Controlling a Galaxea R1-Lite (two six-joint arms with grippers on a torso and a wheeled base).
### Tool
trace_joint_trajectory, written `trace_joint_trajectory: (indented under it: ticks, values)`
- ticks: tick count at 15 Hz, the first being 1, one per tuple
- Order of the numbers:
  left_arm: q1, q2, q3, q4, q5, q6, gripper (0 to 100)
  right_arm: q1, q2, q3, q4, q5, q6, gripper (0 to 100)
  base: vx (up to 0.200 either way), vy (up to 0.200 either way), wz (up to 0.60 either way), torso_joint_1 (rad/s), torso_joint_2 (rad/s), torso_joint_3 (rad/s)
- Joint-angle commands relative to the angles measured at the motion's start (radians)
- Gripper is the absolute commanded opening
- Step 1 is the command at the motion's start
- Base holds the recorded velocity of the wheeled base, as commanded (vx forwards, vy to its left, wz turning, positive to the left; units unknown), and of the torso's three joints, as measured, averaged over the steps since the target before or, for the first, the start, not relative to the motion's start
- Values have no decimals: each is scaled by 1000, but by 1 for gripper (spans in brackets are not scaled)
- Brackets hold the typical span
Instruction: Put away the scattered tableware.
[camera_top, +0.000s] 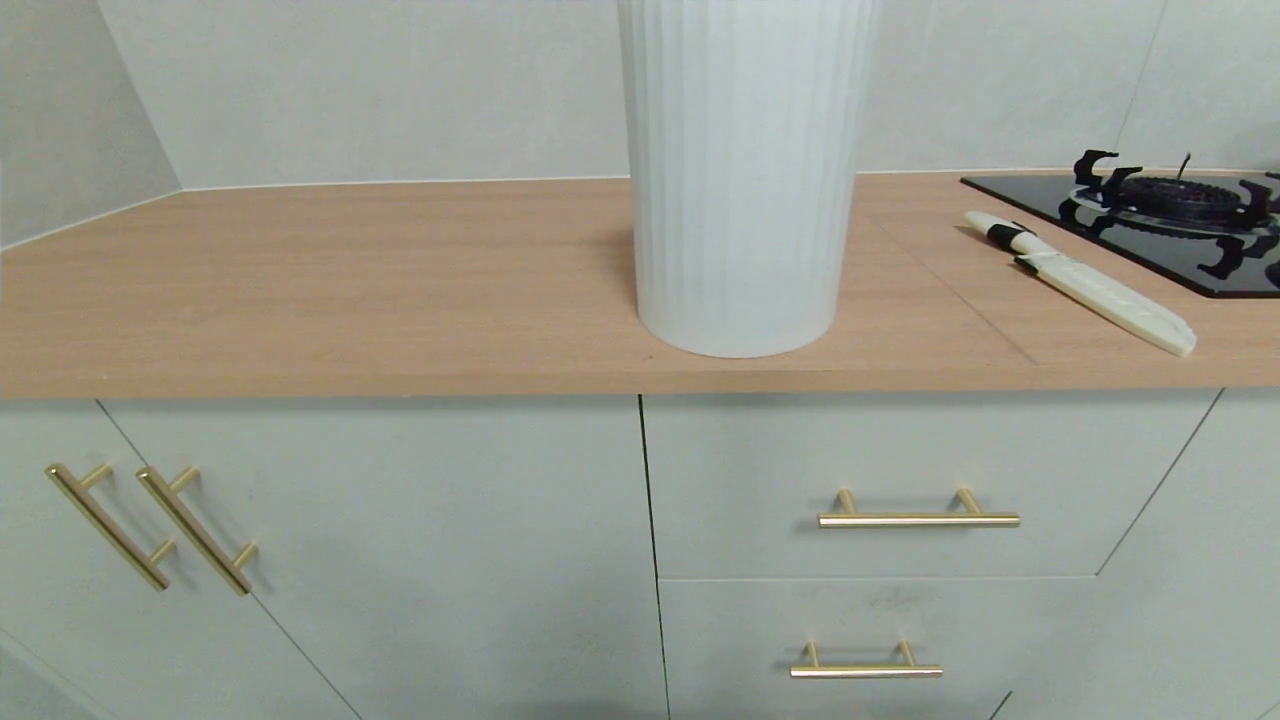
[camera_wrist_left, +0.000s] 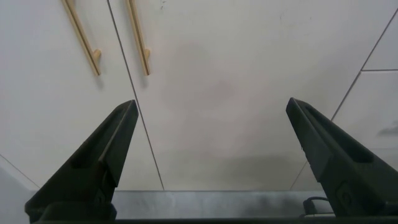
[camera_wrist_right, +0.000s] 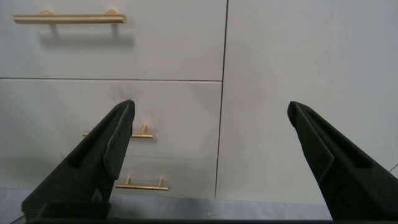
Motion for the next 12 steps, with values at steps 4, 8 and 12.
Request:
trace_joint_trajectory:
  ticks: [4, 8, 12]
  values:
    - [0, 0, 0, 0, 0, 0, 100, 1, 1, 0, -1, 0, 0, 100, 0, 0, 0, 54, -189, -200]
    - [0, 0, 0, 0, 0, 0, 100, 1, 1, 0, -1, 1, -1, 100, 0, 0, 0, 126, -478, -311]
    - [0, 2, 0, 0, 0, 0, 100, 1, 1, 0, -1, 0, -1, 100, 0, 0, 0, 165, -474, -296]
